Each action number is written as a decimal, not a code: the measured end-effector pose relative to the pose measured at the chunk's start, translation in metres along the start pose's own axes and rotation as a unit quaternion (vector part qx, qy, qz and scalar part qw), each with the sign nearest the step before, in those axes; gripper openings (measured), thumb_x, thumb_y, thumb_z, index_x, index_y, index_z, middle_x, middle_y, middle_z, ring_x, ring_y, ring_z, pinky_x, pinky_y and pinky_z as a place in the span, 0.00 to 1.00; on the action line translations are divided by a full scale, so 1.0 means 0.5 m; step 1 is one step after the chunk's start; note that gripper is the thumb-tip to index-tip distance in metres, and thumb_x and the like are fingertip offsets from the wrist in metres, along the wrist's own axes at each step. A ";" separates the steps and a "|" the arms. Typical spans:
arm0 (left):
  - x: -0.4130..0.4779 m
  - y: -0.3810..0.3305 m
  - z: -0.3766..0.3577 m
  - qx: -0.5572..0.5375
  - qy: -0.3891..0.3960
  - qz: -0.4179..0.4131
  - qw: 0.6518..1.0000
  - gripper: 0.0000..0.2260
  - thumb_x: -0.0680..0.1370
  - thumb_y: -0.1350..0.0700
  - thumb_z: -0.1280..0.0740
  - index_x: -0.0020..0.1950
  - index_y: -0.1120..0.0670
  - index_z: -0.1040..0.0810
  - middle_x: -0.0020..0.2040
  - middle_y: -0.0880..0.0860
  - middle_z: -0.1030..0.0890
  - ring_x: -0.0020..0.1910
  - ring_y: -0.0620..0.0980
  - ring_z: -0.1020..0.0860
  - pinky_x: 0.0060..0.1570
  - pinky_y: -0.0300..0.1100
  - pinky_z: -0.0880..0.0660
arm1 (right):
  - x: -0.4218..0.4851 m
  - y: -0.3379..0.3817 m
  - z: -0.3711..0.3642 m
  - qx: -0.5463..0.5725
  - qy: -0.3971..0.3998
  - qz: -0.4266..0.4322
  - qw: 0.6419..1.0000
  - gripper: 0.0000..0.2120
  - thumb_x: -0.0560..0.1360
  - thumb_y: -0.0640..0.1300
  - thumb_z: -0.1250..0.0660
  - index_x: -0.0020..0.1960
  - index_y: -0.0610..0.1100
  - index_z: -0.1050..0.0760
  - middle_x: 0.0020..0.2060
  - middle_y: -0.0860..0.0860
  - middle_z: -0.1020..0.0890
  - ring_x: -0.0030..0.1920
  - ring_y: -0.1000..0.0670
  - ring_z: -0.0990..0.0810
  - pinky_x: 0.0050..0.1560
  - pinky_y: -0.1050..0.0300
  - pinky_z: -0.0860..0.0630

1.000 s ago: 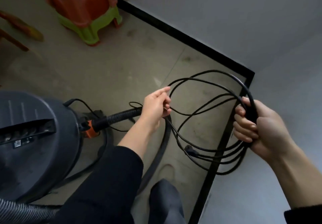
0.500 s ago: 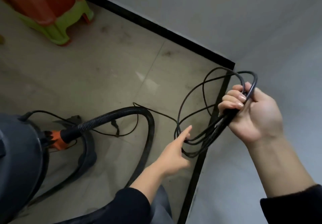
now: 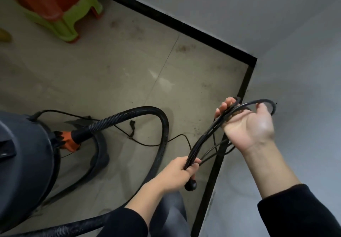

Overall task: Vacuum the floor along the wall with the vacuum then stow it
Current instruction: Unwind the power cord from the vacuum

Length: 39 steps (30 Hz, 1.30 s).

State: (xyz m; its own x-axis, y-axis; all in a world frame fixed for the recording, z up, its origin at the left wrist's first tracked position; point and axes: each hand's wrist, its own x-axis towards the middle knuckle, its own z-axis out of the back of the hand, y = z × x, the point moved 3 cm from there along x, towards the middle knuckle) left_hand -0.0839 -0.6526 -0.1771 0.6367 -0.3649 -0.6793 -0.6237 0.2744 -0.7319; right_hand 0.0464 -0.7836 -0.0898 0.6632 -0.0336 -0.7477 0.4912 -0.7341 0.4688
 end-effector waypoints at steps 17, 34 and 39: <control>-0.369 0.184 0.038 -0.069 0.155 -0.081 0.982 0.12 0.79 0.59 0.33 0.62 0.58 0.20 0.44 0.56 0.17 0.49 0.47 0.18 0.50 0.34 0.23 | -0.343 -0.315 0.040 -0.169 0.046 0.117 0.978 0.09 0.77 0.30 0.39 0.54 0.41 0.32 0.39 0.44 0.19 0.35 0.47 0.18 0.40 0.54 0.19; -0.564 0.545 -0.167 -0.110 0.221 0.051 0.968 0.08 0.76 0.64 0.33 0.46 0.52 0.17 0.45 0.48 0.17 0.45 0.42 0.21 0.50 0.34 0.25 | -0.549 -0.601 0.337 -0.162 -0.090 0.085 0.979 0.23 0.80 0.35 0.40 0.74 0.44 0.40 0.45 0.43 0.18 0.36 0.47 0.17 0.36 0.56 0.19; -0.585 0.608 -0.151 -0.080 0.146 0.027 0.986 0.06 0.79 0.60 0.34 0.47 0.53 0.18 0.39 0.57 0.26 0.36 0.51 0.25 0.39 0.44 0.27 | -0.579 -0.645 0.401 -0.165 -0.085 0.063 0.981 0.31 0.80 0.34 0.41 0.78 0.51 0.48 0.46 0.43 0.18 0.38 0.47 0.16 0.39 0.53 0.18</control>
State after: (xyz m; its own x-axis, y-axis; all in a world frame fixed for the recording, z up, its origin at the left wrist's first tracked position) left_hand -0.4940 -0.5299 -0.1971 0.4573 -0.6012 -0.6554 -0.7313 0.1652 -0.6618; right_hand -0.4172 -0.6730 -0.1188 0.6406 -0.2441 -0.7281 0.5850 -0.4591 0.6686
